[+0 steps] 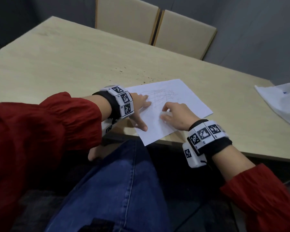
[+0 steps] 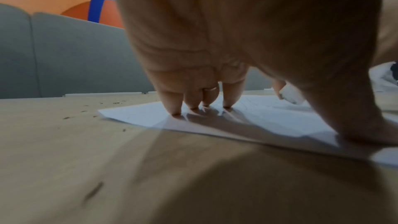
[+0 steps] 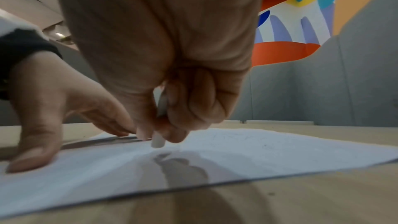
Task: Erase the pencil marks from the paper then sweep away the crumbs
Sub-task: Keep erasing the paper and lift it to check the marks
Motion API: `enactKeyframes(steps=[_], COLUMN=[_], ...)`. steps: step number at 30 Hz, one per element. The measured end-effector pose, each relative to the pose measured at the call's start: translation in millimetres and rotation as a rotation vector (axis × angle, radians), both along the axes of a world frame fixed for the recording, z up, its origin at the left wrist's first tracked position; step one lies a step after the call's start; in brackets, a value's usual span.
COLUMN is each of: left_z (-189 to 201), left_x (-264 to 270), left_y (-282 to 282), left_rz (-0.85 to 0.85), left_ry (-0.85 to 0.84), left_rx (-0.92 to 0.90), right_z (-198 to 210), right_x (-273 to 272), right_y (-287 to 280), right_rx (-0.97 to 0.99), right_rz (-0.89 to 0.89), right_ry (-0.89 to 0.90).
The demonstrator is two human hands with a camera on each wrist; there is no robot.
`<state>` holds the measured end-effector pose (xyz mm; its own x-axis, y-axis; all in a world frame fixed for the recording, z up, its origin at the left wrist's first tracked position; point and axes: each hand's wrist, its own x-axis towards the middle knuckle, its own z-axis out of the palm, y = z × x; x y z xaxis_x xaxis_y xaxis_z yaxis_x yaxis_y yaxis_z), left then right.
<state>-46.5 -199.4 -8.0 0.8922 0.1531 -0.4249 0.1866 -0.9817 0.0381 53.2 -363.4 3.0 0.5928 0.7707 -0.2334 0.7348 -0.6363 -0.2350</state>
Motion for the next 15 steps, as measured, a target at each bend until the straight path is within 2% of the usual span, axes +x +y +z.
enactKeyframes(steps=[7,11,15], left_z=[4.5,-0.6,-1.7], left_x=[20.5,24.9,25.7], left_y=[9.7,6.0,1.2], left_rz=[0.043,0.016,-0.017], left_ry=[0.028,0.058,0.075], left_rx=[-0.005,-0.003,0.051], right_z=[0.1,-2.3,-0.3], right_x=[9.0,0.9,-1.3], right_y=[11.2,27.3,31.3], right_rx=[-0.025,-0.063,-0.165], right_rz=[-0.132,-0.026,0.025], right_ry=[-0.016,-0.003,-0.129])
